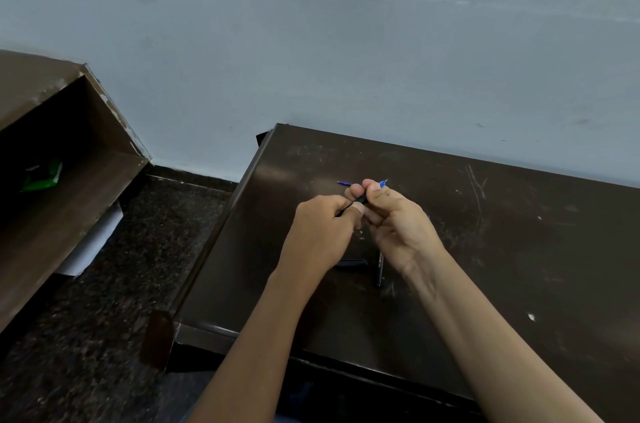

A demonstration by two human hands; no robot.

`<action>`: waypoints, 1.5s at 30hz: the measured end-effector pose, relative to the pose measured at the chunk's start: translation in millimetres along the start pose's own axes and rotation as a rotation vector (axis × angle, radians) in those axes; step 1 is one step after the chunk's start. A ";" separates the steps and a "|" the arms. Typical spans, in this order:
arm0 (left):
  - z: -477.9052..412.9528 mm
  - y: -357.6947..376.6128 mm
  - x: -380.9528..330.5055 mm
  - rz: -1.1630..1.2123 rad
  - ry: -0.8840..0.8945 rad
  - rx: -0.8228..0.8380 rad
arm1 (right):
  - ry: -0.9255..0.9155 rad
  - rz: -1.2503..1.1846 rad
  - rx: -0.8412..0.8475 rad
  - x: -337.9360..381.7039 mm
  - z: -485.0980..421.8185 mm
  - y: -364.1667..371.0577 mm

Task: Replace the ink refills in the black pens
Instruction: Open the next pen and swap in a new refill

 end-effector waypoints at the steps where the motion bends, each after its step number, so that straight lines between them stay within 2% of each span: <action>1: -0.3 0.6 2.6 0.043 -0.029 0.017 | -0.010 0.000 0.018 1.2 0.3 1.7; 6: -1.2 5.4 8.2 0.254 -0.125 0.112 | -0.119 0.012 0.115 12.3 2.1 12.1; 13: 8.9 28.4 0.5 0.652 -0.231 0.401 | -0.225 -0.022 0.307 29.3 9.3 29.7; 16: 5.0 27.8 -4.2 0.583 -0.159 0.355 | -0.210 -0.007 0.316 30.4 8.8 30.6; 20: -0.3 18.7 -2.3 0.410 -0.099 0.207 | -0.196 0.051 0.210 25.8 3.6 22.3; 25: -1.8 14.4 4.9 0.313 -0.098 0.139 | -0.173 0.044 0.118 22.7 -3.1 8.1; 29: -2.0 14.3 6.2 0.324 -0.109 0.136 | -0.123 0.004 0.127 18.6 -1.7 12.3; 33: -0.8 15.8 4.0 0.292 -0.098 0.154 | -0.164 0.096 0.116 17.4 -1.7 12.1; 39: -2.8 16.9 7.2 0.297 -0.100 0.144 | -0.111 -0.034 0.085 16.7 -3.4 6.7; 45: -3.2 17.1 7.8 0.275 -0.091 0.142 | -0.122 0.063 0.051 17.7 -2.2 3.7</action>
Point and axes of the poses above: each hand's wrist, its own z-axis away from the middle knuckle, its own y-axis out of the palm, x = y × z, the point moved 10 cm from there along -z, towards the middle knuckle, and after that the axes turned 4 degrees about -z, right-handed, at the moved point
